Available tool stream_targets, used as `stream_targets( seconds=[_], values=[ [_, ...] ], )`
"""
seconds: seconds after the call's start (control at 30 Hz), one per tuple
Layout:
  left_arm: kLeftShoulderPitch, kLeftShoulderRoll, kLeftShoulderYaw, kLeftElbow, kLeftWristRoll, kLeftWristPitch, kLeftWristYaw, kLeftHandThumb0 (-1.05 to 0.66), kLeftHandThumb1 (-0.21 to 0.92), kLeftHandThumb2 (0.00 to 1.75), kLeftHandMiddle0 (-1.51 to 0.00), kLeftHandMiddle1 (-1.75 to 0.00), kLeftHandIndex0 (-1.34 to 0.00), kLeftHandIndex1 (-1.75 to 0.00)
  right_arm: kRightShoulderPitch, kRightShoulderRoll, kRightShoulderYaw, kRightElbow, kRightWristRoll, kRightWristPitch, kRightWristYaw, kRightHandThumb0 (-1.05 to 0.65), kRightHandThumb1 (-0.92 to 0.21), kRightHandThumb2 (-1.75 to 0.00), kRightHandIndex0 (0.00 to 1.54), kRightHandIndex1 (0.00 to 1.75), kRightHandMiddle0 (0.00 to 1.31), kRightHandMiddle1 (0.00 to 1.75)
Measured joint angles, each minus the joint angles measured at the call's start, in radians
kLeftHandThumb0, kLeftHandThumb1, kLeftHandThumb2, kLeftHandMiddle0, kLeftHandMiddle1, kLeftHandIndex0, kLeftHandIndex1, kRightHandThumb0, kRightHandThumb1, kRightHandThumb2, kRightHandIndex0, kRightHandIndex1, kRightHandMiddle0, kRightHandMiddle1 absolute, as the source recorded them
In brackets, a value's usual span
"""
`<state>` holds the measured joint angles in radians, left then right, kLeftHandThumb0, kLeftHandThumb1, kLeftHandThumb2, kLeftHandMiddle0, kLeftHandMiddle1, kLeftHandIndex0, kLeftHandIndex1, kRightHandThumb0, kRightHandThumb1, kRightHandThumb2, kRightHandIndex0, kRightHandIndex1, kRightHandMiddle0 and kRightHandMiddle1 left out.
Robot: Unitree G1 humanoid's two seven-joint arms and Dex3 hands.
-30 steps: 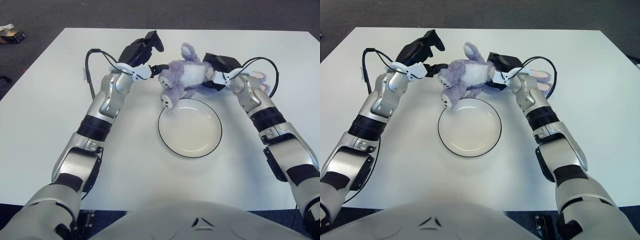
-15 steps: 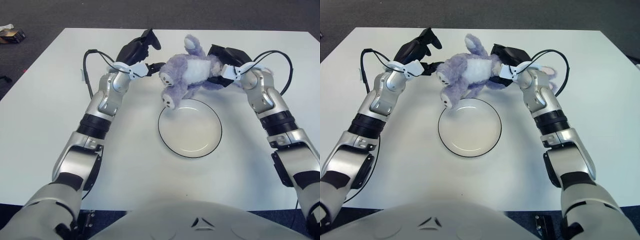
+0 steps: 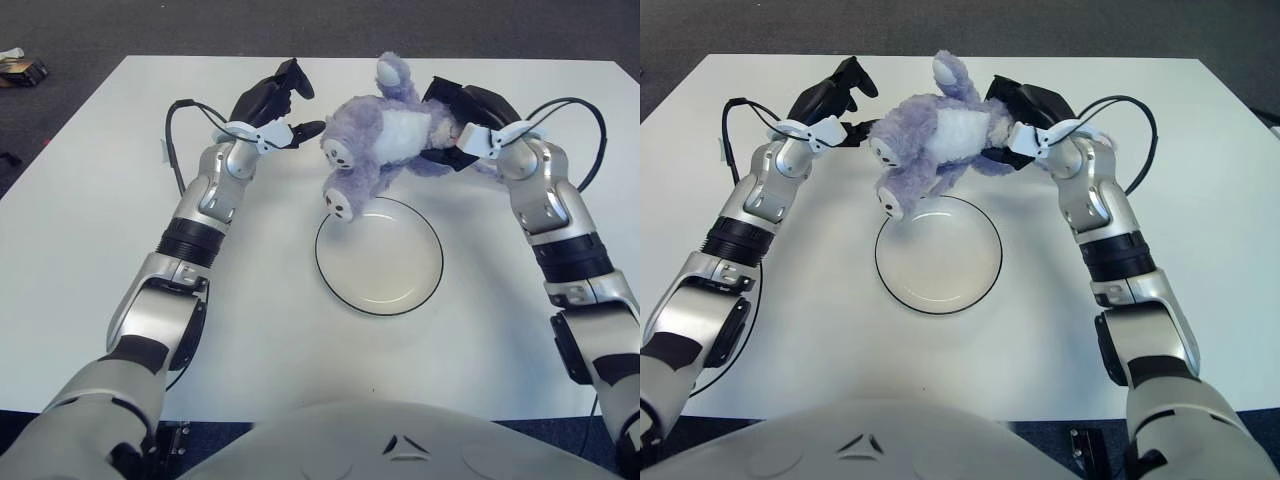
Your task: Put the doll into the plate.
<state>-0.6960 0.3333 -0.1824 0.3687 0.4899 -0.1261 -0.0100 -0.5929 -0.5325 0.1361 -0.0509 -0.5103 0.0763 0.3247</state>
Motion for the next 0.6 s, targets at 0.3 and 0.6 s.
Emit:
stream_targets(
  seconds=[0.3, 0.6],
  values=[
    [0.003, 0.012, 0.058, 0.004, -0.044, -0.055, 0.062, -0.01, 0.91, 0.39, -0.40, -1.54, -0.23, -1.52, 0.033, -0.003, -0.016, -0.101, 0.009, 0.048, 0.039, 0.00, -0.35, -1.26, 0.62, 1.66, 0.37, 1.75],
    [0.035, 0.002, 0.116, 0.026, -0.126, -0.176, 0.114, -0.01, 0.80, 0.53, -0.45, -1.57, -0.34, -1.41, 0.086, -0.002, -0.024, -0.193, 0.009, 0.077, 0.058, 0.00, -0.34, -1.27, 0.62, 1.67, 0.38, 1.75]
  ],
)
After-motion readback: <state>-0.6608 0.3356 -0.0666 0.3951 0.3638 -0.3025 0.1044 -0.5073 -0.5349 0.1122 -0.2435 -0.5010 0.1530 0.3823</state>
